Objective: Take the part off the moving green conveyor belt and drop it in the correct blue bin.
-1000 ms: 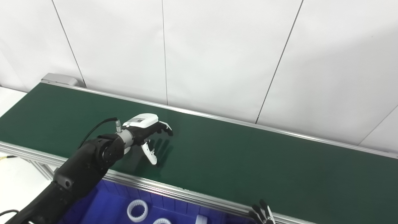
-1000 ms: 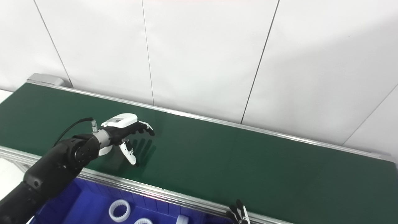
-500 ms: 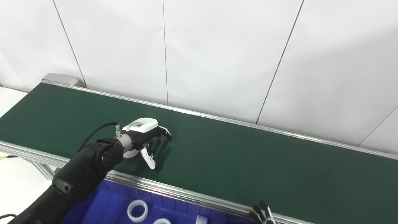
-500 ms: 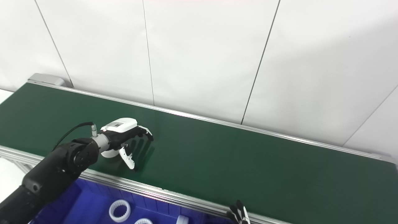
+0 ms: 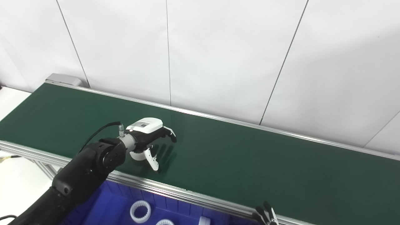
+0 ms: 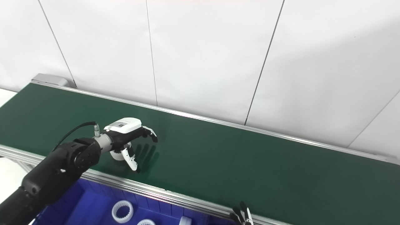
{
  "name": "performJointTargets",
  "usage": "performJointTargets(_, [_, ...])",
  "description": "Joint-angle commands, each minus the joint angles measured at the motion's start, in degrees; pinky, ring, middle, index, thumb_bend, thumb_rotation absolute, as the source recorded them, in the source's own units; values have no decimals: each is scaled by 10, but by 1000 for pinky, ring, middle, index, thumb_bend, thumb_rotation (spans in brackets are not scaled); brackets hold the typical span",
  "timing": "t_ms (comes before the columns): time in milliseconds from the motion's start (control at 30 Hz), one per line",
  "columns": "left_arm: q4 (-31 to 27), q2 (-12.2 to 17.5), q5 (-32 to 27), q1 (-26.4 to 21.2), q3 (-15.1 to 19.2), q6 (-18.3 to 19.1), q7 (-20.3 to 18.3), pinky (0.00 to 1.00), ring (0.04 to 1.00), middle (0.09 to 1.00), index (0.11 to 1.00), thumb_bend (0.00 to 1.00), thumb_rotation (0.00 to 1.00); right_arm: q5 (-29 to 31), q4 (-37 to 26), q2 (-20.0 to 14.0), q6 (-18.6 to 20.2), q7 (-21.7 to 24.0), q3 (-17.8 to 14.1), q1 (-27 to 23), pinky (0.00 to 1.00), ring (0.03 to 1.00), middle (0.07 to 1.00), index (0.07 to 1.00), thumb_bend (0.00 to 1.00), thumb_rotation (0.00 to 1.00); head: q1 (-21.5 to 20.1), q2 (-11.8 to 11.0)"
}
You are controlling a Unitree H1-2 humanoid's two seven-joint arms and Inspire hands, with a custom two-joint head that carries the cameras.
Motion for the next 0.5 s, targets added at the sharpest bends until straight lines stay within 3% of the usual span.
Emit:
performJointTargets(0, [-21, 17, 6, -9, 5, -5, 6, 729, 798, 840, 743, 911, 0, 2, -14, 4, -30, 0, 1, -1, 793, 873, 908, 973, 300, 796, 0, 0])
performJointTargets(467, [-11, 15, 20, -8, 4, -13, 12, 724, 788, 830, 737, 903, 0, 4, -14, 2, -29, 2, 1, -1, 796, 875, 911, 973, 317, 799, -2, 2])
